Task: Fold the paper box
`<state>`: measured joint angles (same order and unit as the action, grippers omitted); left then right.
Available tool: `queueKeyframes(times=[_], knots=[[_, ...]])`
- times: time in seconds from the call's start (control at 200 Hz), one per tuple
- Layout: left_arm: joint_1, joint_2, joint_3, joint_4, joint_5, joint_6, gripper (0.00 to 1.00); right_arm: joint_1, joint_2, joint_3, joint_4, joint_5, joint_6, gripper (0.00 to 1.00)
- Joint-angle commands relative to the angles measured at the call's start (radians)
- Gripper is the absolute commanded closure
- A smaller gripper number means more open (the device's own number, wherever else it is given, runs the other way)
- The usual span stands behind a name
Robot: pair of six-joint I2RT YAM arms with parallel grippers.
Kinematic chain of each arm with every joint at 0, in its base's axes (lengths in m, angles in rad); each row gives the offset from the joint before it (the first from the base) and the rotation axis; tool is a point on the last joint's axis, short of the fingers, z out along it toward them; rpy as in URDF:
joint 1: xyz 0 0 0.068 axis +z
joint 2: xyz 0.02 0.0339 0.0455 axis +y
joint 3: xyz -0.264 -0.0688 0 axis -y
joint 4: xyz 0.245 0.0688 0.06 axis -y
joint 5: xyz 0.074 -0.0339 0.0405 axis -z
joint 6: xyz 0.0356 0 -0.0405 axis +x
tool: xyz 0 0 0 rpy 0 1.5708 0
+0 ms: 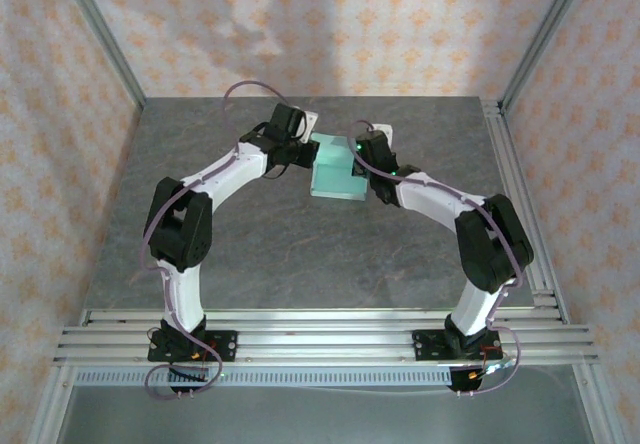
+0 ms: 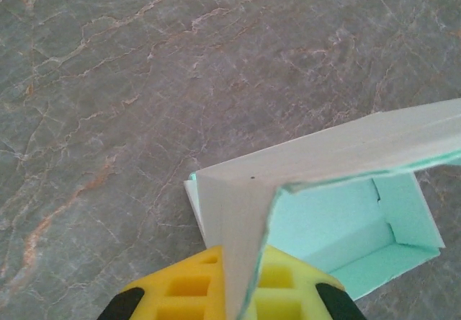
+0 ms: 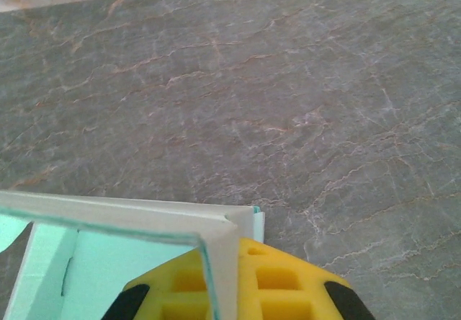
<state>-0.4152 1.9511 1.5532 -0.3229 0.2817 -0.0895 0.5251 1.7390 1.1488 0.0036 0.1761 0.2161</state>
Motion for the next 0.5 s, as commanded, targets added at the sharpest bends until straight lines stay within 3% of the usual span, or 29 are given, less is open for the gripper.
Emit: queueKeyframes(times=[0.0,0.495], knots=[[-0.034,-0.035,-0.026,0.069,-0.06,-0.128,1.0,0.019,-0.003,-0.033,0.157,0.076,0.051,1.0],[-0.086,-0.085,-0.128,0.176,-0.132,-0.202,1.0,0.044,-0.003,-0.206,0.435,0.141,0.077,1.0]])
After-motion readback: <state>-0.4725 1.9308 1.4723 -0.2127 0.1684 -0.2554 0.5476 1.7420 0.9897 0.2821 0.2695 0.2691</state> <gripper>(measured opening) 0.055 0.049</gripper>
